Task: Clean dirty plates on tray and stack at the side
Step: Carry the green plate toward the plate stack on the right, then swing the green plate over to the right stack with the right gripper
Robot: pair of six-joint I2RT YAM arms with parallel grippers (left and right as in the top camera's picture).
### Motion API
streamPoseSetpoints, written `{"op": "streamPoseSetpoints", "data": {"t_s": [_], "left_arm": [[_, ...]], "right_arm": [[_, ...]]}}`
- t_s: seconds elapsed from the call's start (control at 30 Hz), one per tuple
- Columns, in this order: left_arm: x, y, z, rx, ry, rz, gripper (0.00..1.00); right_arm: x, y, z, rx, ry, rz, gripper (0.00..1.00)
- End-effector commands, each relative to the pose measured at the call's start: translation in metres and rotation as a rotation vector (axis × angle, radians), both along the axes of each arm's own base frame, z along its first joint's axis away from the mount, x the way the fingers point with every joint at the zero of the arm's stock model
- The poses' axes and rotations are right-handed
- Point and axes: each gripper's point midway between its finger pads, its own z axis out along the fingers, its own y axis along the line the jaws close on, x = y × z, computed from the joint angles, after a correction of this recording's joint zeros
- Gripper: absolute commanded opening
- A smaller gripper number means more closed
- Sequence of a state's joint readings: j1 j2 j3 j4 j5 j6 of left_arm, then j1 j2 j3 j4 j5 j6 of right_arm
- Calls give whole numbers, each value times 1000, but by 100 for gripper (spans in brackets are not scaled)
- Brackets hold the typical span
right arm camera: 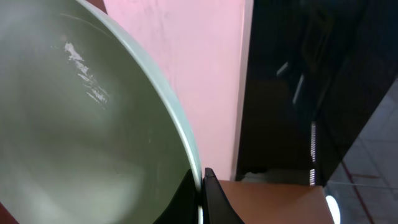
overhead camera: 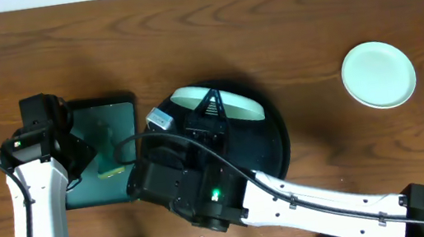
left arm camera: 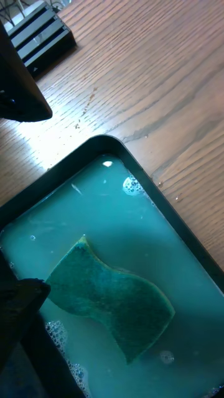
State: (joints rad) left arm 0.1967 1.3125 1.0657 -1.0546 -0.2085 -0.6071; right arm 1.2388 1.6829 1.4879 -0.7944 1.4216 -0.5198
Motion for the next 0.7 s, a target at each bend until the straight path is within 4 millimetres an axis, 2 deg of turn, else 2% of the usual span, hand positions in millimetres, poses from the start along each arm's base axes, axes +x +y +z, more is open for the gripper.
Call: {"op": "streamPoseSetpoints", "data": {"t_s": [0.0, 0.1, 0.17, 0.23, 0.3, 0.33, 0.4, 0.43, 0.47, 0.53, 0.57, 0.63, 0.67], "left_arm": [[-2, 1, 2, 0, -8, 21, 81], [-2, 1, 2, 0, -9, 21, 81], [-3, 1, 1, 0, -5, 21, 81], [-3, 1, 1, -1, -2, 21, 81], [-2, 1, 2, 0, -7, 21, 81], [-1, 1, 2, 0, -10, 21, 81], [-2, 1, 2, 0, -8, 20, 81], [-3, 1, 1, -1, -4, 20, 81], [-3, 1, 1, -2, -1, 21, 81], [-2, 1, 1, -1, -6, 21, 81], [-2, 1, 2, 0, -10, 21, 81], [-2, 1, 1, -1, -7, 21, 81], [-3, 1, 1, -1, -5, 21, 81]], "right_arm": [[-2, 1, 11, 21, -25, -5, 1], [13, 1, -10, 88, 79, 19, 1], [12, -10, 0, 43, 8, -36, 1], [3, -7, 9, 30, -37, -36, 1], [5, 7, -13, 98, 91, 43, 1], [9, 7, -20, 133, 128, 47, 1], [11, -7, -12, 109, 64, -13, 1], [6, -11, 0, 86, -4, -38, 1], [3, -9, 4, 93, -21, -34, 1], [5, 5, -17, 161, 101, 32, 1], [6, 3, -23, 171, 133, 33, 1], [-3, -5, -6, 114, 28, -3, 1], [-8, -3, 1, 112, -9, 0, 1]]}}
